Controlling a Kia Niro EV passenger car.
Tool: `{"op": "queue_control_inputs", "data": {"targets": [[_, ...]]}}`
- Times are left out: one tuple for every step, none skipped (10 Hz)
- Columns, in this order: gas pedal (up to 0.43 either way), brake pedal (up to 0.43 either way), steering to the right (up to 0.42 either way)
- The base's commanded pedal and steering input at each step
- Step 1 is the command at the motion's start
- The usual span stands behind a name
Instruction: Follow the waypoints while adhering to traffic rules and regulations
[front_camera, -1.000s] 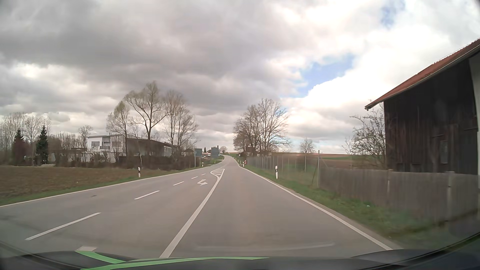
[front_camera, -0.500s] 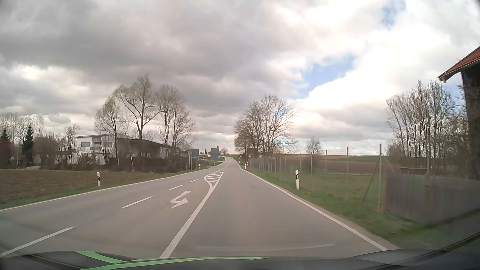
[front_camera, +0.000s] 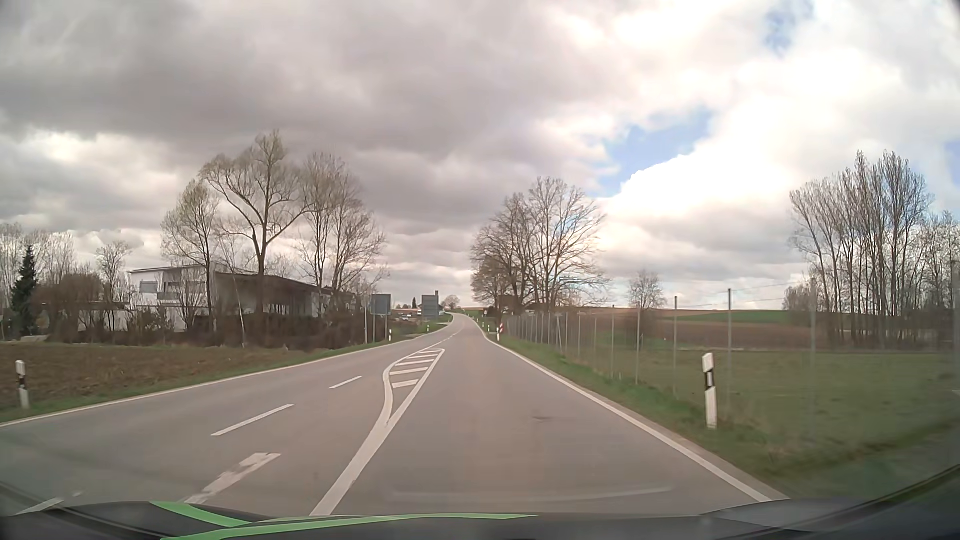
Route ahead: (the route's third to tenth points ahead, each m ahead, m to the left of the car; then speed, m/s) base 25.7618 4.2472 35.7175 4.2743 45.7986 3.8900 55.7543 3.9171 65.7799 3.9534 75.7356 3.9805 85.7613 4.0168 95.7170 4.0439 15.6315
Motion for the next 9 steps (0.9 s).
{"op": "queue_control_inputs", "data": {"targets": [[0.15,0.0,-0.004],[0.15,0.0,-0.003],[0.15,0.0,-0.004],[0.15,0.0,-0.004],[0.15,0.0,-0.003],[0.15,0.0,-0.002],[0.15,0.0,-0.001],[0.15,0.0,-0.001],[0.15,0.0,-0.001]]}}
